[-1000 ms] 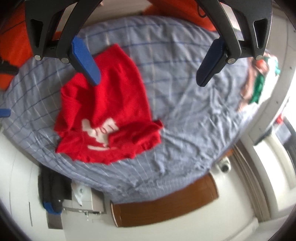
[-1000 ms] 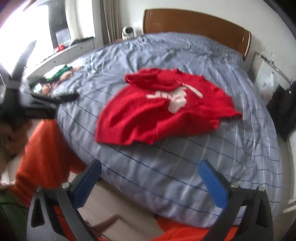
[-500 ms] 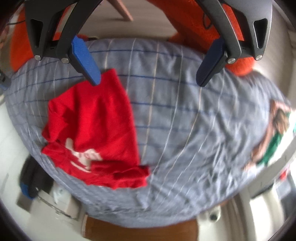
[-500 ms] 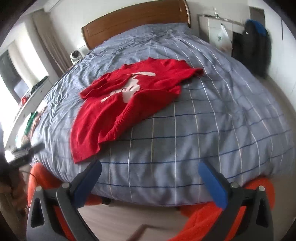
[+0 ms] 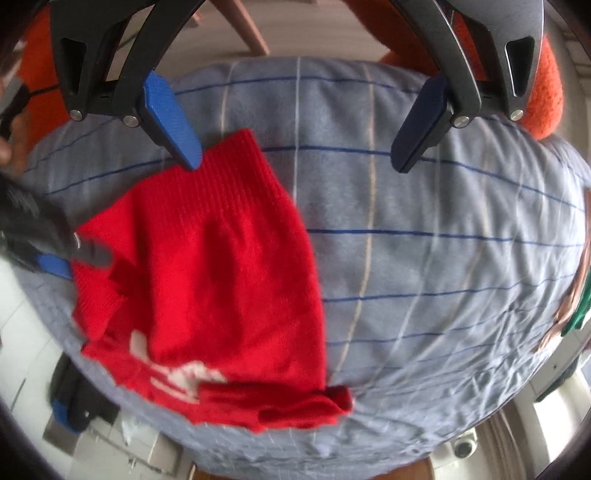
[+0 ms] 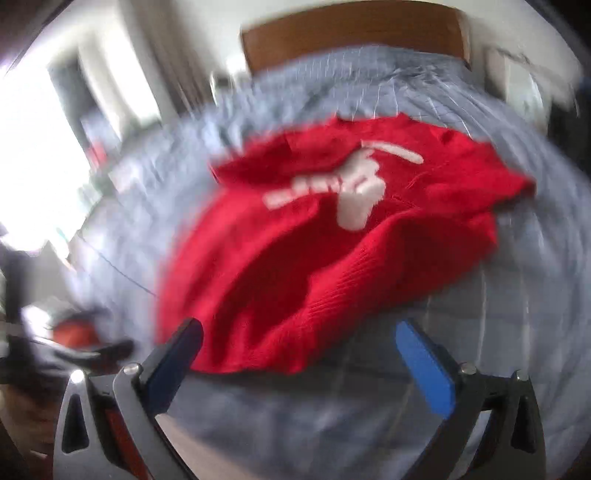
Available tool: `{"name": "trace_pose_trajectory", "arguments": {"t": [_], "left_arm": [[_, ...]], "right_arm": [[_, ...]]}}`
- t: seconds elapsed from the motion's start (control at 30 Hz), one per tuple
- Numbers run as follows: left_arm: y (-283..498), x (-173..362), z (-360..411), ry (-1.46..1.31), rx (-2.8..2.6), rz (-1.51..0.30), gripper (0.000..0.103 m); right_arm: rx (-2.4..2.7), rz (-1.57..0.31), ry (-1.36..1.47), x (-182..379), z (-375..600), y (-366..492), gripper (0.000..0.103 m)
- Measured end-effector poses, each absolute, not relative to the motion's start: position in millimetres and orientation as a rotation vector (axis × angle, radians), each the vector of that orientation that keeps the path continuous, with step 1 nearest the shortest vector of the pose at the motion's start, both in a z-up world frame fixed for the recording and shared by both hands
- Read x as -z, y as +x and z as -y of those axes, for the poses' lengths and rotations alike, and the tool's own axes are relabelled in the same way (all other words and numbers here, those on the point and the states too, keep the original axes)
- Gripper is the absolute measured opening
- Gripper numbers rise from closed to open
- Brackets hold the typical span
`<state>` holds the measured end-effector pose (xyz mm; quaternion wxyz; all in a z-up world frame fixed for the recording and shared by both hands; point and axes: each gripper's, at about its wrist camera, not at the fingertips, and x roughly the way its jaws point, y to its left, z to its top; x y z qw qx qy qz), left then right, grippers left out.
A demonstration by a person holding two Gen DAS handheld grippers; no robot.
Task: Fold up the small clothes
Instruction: 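Lower both grippers to the sweater hem and close them on it, then pull the hem with both grippers to straighten the sweater, then open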
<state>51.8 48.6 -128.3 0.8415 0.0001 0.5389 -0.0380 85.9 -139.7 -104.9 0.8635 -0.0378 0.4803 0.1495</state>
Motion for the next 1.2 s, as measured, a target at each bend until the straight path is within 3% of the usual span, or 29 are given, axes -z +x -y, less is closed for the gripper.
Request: {"name": "trace_pose_trajectory", "arguments": {"t": [0.07, 0.33, 0.43, 0.5, 0.53, 0.57, 0.67, 0.7, 0.73, 0.77, 0.8, 1.07, 1.2], "left_arm": [[47.1, 125.7, -49.3, 0.007, 0.082, -1.136, 0.102], [31.4, 113.1, -63.4, -0.001, 0.056, -1.080, 0.102], [51.2, 130.3, -52.5, 0.006, 0.059, -1.115, 0.102], [57.6, 138.8, -48.6, -0.021, 0.093, -1.131, 0.102], [59.9, 143.0, -45.6, -0.034, 0.112, -1.137, 0.099], [60.1, 145.3, -43.6, -0.042, 0.123, -1.137, 0.094], [56.1, 146.9, -39.2, -0.062, 0.143, -1.127, 0.050], [55.0, 145.8, -39.7, -0.080, 0.161, -1.118, 0.036], [55.2, 145.6, -41.3, -0.102, 0.178, -1.127, 0.002], [56.1, 146.2, -42.5, -0.115, 0.180, -1.137, 0.003], [55.6, 144.3, -47.5, -0.145, 0.180, -1.142, 0.003], [19.0, 91.7, -78.6, -0.095, 0.238, -1.103, 0.001], [20.5, 95.5, -74.7, -0.020, 0.202, -1.107, 0.001]], "right_arm": [[-0.265, -1.089, -0.029, 120.7, 153.5, 94.7, 0.011], [-0.063, -1.221, 0.313, 138.4, 261.0, -16.5, 0.015], [-0.066, -1.158, 0.369, 125.7, 277.5, -34.8, 0.019], [-0.115, -1.090, 0.371, 115.1, 277.0, -27.9, 0.052], [-0.148, -1.045, 0.379, 110.2, 276.0, -18.5, 0.058], [-0.177, -1.017, 0.386, 108.6, 274.5, -9.2, 0.062], [-0.235, -1.004, 0.392, 118.3, 266.3, 23.9, 0.062], [-0.273, -1.007, 0.398, 124.0, 260.2, 32.5, 0.061], [-0.287, -1.010, 0.397, 126.4, 258.4, 37.0, 0.057], [-0.293, -1.015, 0.396, 129.6, 258.0, 40.9, 0.034], [-0.282, -1.024, 0.398, 130.0, 257.2, 43.0, 0.003], [-0.237, -1.047, 0.512, 82.8, 280.3, -19.6, 0.004], [-0.198, -1.098, 0.521, 97.3, 283.3, -22.0, 0.004]]}}
